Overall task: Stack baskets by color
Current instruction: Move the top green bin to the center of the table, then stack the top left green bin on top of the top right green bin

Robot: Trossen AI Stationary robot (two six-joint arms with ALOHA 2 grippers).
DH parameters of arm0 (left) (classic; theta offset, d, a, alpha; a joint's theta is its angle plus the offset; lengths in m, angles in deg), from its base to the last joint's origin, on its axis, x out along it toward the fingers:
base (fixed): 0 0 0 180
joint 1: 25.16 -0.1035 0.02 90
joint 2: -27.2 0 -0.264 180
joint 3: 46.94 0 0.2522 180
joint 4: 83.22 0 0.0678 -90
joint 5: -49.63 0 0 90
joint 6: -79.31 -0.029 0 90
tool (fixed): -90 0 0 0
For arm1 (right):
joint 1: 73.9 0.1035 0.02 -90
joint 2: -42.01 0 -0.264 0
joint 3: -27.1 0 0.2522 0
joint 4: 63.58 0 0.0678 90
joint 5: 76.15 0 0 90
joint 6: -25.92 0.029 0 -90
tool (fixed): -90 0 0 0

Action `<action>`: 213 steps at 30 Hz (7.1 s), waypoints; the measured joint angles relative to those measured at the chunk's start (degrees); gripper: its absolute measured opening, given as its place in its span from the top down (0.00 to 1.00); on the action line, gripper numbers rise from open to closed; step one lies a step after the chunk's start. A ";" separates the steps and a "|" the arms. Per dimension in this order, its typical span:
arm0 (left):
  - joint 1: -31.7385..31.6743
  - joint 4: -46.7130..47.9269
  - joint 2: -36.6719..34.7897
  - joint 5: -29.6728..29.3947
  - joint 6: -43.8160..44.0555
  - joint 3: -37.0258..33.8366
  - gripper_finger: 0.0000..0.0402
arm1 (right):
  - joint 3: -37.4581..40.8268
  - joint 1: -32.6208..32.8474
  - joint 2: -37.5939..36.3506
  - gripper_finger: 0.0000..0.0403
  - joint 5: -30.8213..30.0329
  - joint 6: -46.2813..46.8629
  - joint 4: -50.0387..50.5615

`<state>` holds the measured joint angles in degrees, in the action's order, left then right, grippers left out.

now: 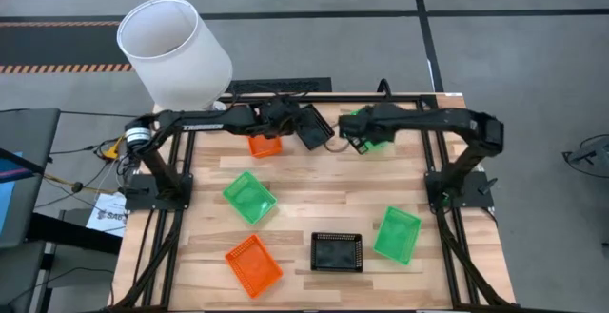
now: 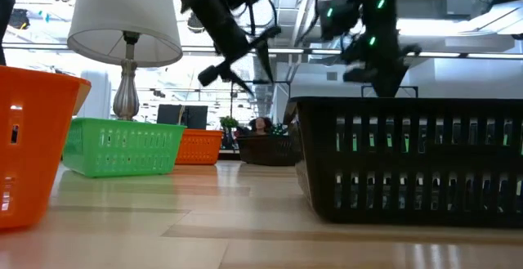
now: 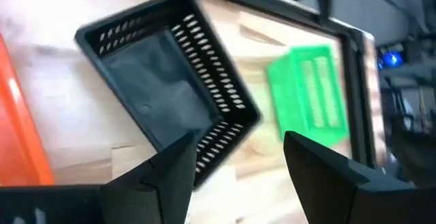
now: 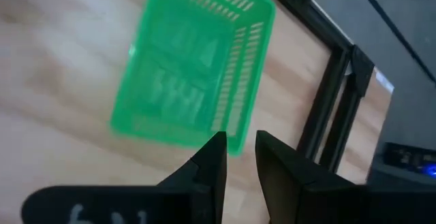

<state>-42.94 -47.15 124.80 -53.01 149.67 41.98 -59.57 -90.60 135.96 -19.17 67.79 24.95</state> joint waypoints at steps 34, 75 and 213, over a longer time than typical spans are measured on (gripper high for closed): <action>17.49 24.54 -23.62 -14.65 -15.87 -0.05 0.48 | 0.05 -12.51 4.90 0.75 12.33 -18.37 -18.02; 25.38 29.91 -23.80 -14.51 -10.11 -0.05 0.48 | 9.71 10.68 4.88 0.75 27.41 -2.22 -26.80; 15.32 56.24 -25.38 -9.67 -30.12 23.64 1.00 | 9.64 2.77 4.36 0.75 29.87 -0.16 -43.12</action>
<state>-27.62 9.09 99.42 -62.67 119.55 65.62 -49.93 -87.83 140.31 10.70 67.63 -18.17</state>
